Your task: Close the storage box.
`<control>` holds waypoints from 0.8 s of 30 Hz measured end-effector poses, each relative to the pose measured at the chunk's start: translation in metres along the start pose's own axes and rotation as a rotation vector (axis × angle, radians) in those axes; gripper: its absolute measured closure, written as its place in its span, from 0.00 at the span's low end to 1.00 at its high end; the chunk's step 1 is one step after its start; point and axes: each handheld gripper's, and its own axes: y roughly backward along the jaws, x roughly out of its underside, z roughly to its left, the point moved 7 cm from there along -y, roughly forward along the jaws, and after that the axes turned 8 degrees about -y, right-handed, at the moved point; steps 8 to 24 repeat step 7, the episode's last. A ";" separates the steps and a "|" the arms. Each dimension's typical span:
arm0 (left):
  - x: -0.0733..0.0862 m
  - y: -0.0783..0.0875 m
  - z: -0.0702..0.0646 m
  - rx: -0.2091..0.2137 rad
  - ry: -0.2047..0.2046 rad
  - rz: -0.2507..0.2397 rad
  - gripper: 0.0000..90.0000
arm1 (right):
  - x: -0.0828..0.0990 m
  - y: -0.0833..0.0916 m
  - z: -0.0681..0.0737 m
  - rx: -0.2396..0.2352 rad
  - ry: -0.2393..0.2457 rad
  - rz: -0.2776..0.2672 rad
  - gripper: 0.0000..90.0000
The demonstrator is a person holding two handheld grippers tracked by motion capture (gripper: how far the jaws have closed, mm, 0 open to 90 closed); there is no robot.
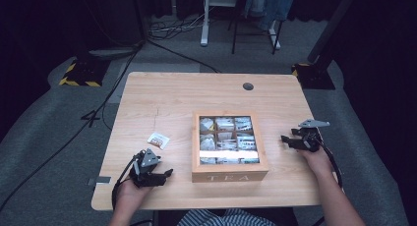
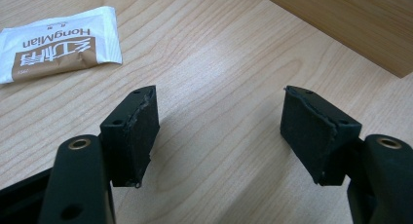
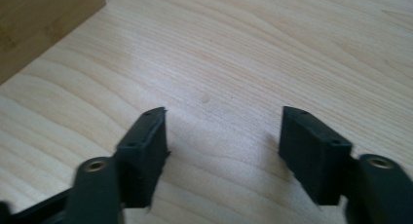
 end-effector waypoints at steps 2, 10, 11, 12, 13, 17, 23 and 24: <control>0.000 0.000 0.000 -0.001 0.000 0.000 0.34 | 0.000 0.000 -0.002 -0.001 0.005 0.006 0.27; 0.000 0.000 0.000 -0.003 0.001 0.001 0.34 | 0.002 -0.002 -0.005 0.049 -0.030 0.030 0.10; 0.000 0.000 0.000 -0.003 0.001 0.001 0.34 | 0.002 -0.002 -0.005 0.049 -0.030 0.030 0.10; 0.000 0.000 0.000 -0.003 0.001 0.001 0.34 | 0.002 -0.002 -0.005 0.049 -0.030 0.030 0.10; 0.000 0.000 0.000 -0.003 0.001 0.001 0.34 | 0.002 -0.002 -0.005 0.049 -0.030 0.030 0.10; 0.000 0.000 0.000 -0.003 0.001 0.001 0.34 | 0.002 -0.002 -0.005 0.049 -0.030 0.030 0.10; 0.000 0.000 0.000 -0.003 0.001 0.001 0.34 | 0.002 -0.002 -0.005 0.049 -0.030 0.030 0.10; 0.000 0.000 0.000 -0.003 0.001 0.001 0.34 | 0.002 -0.002 -0.005 0.049 -0.030 0.030 0.10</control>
